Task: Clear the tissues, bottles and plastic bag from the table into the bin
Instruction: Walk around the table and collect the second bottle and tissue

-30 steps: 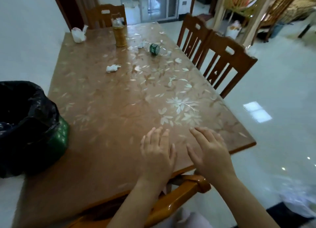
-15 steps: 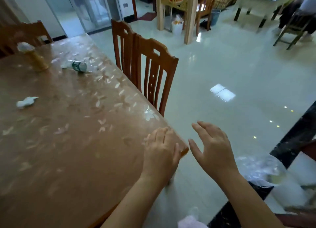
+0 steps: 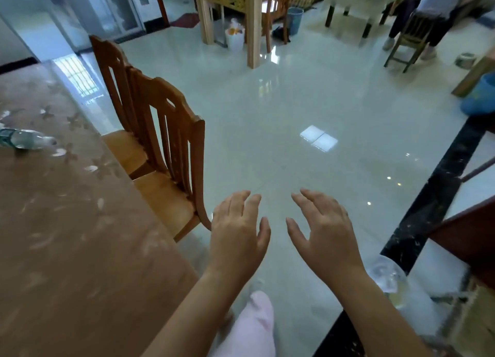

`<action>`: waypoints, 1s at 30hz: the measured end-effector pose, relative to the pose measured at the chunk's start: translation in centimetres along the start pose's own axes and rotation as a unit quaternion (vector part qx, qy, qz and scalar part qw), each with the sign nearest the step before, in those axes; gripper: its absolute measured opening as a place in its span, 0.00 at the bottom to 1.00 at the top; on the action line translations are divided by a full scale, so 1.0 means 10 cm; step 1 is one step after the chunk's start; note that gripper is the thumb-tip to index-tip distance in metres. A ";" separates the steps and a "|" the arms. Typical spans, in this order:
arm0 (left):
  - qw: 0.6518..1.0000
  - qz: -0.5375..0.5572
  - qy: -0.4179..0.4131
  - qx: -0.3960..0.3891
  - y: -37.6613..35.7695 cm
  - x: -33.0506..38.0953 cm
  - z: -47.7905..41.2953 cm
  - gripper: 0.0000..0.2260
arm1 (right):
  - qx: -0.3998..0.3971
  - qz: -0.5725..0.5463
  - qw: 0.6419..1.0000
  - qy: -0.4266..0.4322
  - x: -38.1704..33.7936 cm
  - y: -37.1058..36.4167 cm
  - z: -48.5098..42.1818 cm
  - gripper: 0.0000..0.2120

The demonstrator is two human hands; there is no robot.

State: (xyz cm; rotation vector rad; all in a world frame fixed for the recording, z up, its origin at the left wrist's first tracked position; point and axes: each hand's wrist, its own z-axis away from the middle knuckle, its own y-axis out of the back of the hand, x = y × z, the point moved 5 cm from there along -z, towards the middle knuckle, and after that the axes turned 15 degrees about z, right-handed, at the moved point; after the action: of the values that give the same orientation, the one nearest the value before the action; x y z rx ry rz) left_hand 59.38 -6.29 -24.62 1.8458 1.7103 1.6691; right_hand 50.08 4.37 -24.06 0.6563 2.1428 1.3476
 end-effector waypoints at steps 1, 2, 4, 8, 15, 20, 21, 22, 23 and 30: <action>1.000 -0.002 0.003 0.007 -0.07 -0.04 -0.16 0.18 | -0.002 0.000 1.000 0.004 0.04 -0.06 -0.17 0.21; 1.000 -0.006 0.006 0.015 -0.14 -0.10 -0.32 0.17 | -0.005 0.001 1.000 0.012 0.08 -0.14 -0.36 0.21; 1.000 -0.010 0.014 0.026 -0.26 -0.23 -0.69 0.17 | -0.011 0.004 0.999 0.034 0.10 -0.30 -0.77 0.21; 0.997 -0.021 0.040 0.069 -0.28 -0.59 -1.47 0.17 | -0.018 -0.005 0.997 0.075 0.03 -0.60 -1.69 0.21; 0.982 -0.070 0.107 0.137 -0.18 -1.10 -2.30 0.18 | -0.027 -0.039 0.987 0.153 -0.14 -1.03 -2.73 0.20; 0.966 -0.097 0.174 0.165 -0.31 -1.27 -2.62 0.18 | -0.045 -0.079 0.973 0.213 -0.16 -1.32 -3.32 0.20; 0.963 -0.104 0.186 0.166 -0.34 -1.29 -2.72 0.18 | -0.048 -0.088 0.969 0.225 -0.16 -1.36 -3.46 0.20; 0.959 -0.114 0.196 0.171 -0.37 -1.30 -2.83 0.18 | -0.048 -0.095 0.965 0.238 -0.15 -1.40 -3.60 0.20; 0.954 -0.123 0.207 0.178 -0.39 -1.31 -2.95 0.18 | -0.049 -0.102 0.961 0.254 -0.14 -1.44 -3.75 0.20; 0.918 -0.175 0.266 0.239 -0.51 -1.23 -3.87 0.17 | -0.035 -0.138 0.929 0.342 0.03 -1.55 -4.86 0.18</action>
State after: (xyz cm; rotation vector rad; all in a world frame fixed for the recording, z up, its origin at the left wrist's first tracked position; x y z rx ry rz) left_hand 30.53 -35.09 -20.80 1.1397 2.6793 1.8115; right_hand 16.18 -33.56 -20.28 -0.1930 2.5613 1.6356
